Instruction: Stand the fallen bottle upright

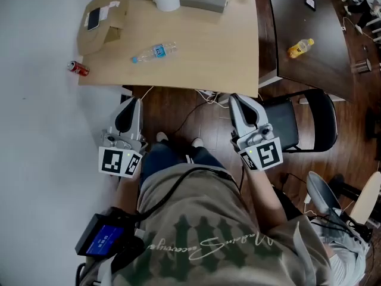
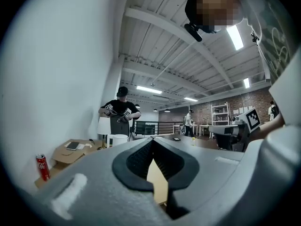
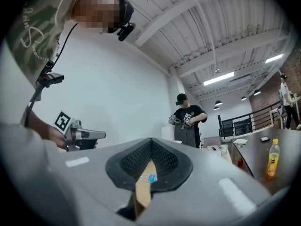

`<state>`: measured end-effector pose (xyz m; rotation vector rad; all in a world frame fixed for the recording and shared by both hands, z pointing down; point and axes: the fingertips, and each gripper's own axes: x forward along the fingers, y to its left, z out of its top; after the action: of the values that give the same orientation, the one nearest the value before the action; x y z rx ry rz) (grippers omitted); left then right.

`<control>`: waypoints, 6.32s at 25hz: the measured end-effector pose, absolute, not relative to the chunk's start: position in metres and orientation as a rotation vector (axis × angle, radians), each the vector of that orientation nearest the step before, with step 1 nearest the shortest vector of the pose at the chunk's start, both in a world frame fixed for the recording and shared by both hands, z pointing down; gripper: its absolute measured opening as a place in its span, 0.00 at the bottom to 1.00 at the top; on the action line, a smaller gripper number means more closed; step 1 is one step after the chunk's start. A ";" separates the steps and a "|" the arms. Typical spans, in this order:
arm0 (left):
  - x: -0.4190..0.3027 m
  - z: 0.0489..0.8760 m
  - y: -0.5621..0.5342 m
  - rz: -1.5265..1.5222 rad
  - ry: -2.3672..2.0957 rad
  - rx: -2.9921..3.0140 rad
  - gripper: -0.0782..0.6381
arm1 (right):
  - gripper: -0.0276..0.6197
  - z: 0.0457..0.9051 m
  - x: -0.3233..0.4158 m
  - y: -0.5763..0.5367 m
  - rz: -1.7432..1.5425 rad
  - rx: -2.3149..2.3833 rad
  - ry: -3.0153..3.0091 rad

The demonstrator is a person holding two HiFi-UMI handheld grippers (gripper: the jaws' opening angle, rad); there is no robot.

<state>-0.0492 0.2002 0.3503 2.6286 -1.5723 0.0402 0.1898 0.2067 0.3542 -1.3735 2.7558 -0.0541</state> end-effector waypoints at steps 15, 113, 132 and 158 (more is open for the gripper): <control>-0.053 0.373 0.127 0.040 -1.510 2.631 0.11 | 0.05 0.378 0.186 0.141 -0.085 -1.446 2.777; -0.148 0.409 -0.155 0.030 -1.381 2.604 0.11 | 0.53 0.761 -0.094 -0.010 1.053 0.852 4.371; -0.084 0.394 -0.154 0.048 -1.207 2.730 0.11 | 0.53 0.545 -0.045 -0.166 -0.067 -0.829 3.176; -0.065 0.410 -0.149 0.164 -1.186 2.696 0.11 | 0.58 0.625 -0.018 -0.154 -0.208 -0.872 3.196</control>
<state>-0.0646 -0.1494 0.4099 2.6964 -1.1857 0.1643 -0.0179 -0.1536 0.6249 -0.8724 3.1963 -0.2084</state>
